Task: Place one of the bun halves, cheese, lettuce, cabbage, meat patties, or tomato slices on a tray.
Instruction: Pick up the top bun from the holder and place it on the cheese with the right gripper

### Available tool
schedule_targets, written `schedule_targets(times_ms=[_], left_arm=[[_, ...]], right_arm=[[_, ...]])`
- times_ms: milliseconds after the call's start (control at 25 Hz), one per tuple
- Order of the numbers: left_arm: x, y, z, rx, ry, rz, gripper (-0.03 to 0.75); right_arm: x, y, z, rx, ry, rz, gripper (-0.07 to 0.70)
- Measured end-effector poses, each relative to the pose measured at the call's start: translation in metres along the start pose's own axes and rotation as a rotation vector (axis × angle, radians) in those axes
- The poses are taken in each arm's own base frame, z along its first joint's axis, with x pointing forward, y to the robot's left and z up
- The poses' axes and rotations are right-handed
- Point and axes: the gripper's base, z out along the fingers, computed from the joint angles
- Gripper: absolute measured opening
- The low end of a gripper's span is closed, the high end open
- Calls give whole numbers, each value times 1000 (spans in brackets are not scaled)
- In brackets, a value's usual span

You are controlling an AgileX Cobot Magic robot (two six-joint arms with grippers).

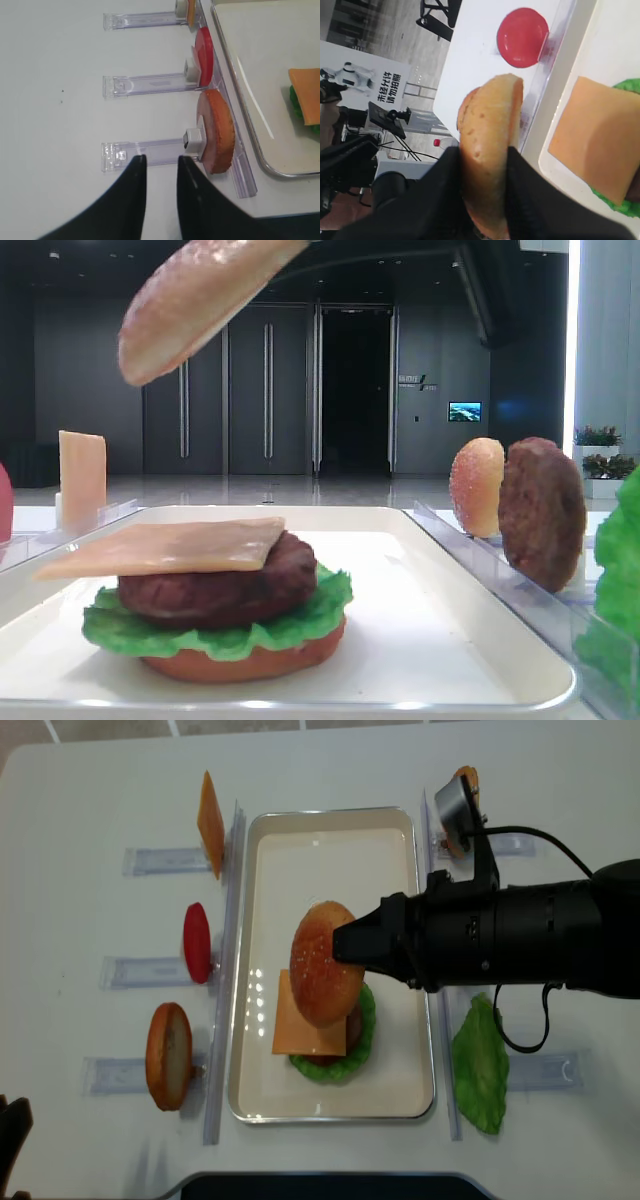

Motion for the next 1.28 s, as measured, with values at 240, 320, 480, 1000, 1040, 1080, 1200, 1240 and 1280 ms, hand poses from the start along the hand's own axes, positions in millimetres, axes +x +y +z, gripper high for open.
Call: schedule_targets(times_ms=[240,320,480,1000,1040,1080,1200,1240,1280], left_arm=[[0,0,0,1,0,0,159],[0,0,0,1,0,0,159],[0,0,0,3,0,-2,159],[0,0,0,5,0,-2,159],[0,0,0,5,0,-2,159],[0,0,0,5,0,-2,159],[0,0,0,5,0,-3,159],[0,0,0,5,0,-3,159],[0,0,0,5,0,-3,159]], right_arm=[[12,-13,21,46,72,25,218],[10,-16,24,54,76,24,218],[4,-15,28,59,63,3,218],[1,-24,36,86,70,20,218],[1,-24,36,87,70,20,218],[1,-25,37,89,70,21,218],[2,-29,39,96,78,32,218],[2,-30,40,98,80,34,218],[2,-30,40,98,80,34,218]])
